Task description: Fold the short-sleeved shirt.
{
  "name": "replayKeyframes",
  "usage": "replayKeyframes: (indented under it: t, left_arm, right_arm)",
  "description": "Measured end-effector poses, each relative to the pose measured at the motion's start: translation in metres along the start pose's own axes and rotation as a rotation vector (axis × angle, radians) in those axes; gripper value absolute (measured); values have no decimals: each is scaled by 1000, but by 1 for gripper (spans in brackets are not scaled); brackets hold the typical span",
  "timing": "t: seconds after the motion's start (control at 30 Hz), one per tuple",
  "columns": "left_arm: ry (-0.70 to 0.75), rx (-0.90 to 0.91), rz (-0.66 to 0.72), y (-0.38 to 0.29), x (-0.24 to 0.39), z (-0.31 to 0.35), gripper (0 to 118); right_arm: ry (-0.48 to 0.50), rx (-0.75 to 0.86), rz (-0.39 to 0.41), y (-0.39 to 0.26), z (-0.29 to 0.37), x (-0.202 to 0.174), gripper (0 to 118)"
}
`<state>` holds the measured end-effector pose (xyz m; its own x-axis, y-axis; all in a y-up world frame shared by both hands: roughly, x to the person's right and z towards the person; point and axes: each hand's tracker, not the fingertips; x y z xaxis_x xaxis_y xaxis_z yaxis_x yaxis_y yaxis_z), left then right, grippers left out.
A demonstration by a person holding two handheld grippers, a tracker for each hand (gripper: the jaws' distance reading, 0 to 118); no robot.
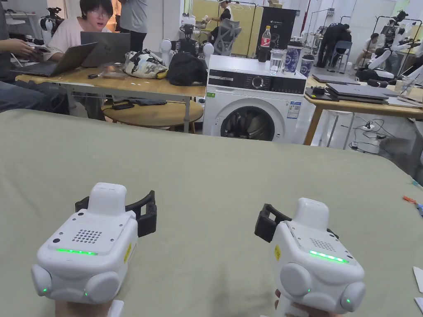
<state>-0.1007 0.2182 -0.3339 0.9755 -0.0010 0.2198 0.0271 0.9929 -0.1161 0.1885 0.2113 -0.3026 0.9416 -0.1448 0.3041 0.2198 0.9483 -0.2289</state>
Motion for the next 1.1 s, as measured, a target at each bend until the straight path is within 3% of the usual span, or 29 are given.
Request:
replayKeyframes:
  t: [0.83, 1.0, 1.1]
  left_arm:
    - [28, -48, 6, -3, -3, -4, 74]
    - [45, -51, -15, -4, -1, -5, 74]
    - [55, -47, -21, -4, 1, -7, 74]
  right_arm:
    - [-8, -13, 63, -1, -1, -7, 84]
    - [23, -34, 37, 1, -9, -1, 84]
    - [-45, -9, 70, 3, -8, -6, 84]
